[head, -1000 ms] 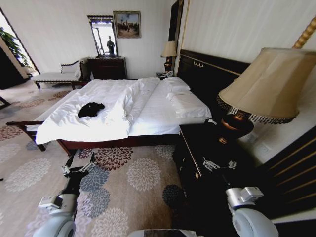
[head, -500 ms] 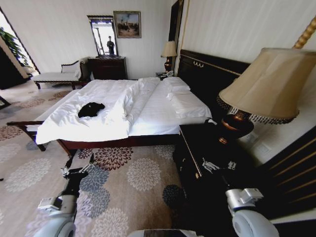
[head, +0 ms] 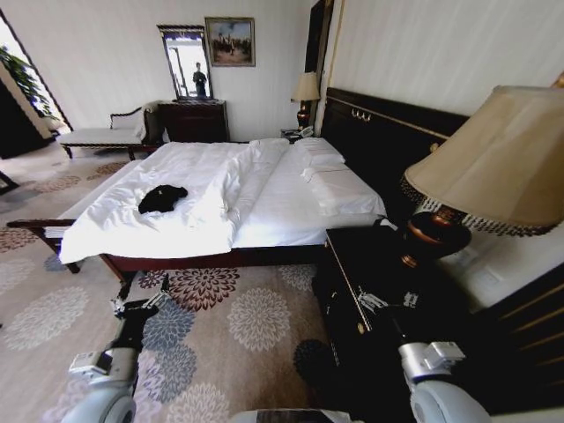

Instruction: Fold the clothes on the bed.

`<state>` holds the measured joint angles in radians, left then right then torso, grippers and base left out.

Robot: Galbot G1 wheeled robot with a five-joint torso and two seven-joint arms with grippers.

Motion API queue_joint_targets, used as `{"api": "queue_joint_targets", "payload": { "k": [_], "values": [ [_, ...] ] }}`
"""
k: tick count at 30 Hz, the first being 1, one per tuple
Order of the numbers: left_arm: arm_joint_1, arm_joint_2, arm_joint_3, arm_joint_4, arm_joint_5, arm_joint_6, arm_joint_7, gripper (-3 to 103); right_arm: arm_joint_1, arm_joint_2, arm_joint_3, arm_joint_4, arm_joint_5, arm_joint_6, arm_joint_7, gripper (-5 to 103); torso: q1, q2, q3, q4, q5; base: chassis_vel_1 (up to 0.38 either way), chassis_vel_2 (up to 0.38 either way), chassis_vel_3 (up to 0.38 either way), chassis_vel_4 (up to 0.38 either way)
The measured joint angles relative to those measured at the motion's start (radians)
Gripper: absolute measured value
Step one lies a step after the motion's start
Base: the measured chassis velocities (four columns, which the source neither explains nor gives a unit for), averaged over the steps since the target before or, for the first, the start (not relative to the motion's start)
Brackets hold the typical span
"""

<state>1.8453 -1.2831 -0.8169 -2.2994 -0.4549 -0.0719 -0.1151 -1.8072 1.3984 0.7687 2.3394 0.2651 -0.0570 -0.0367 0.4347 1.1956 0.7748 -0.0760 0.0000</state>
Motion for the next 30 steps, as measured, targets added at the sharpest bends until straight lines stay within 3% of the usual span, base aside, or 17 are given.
{"api": "queue_joint_targets", "payload": {
  "k": [30],
  "values": [
    [-0.019, -0.002, 0.03, -0.003, 0.014, 0.016, -0.015, 100, -0.017, 0.036, -0.036, -0.008, -0.028, 0.006, -0.002, 100, -0.001, 0.0, 0.0, 0.0002, 0.0, -0.142, 0.14, 0.142, -0.141]
  ]
}}
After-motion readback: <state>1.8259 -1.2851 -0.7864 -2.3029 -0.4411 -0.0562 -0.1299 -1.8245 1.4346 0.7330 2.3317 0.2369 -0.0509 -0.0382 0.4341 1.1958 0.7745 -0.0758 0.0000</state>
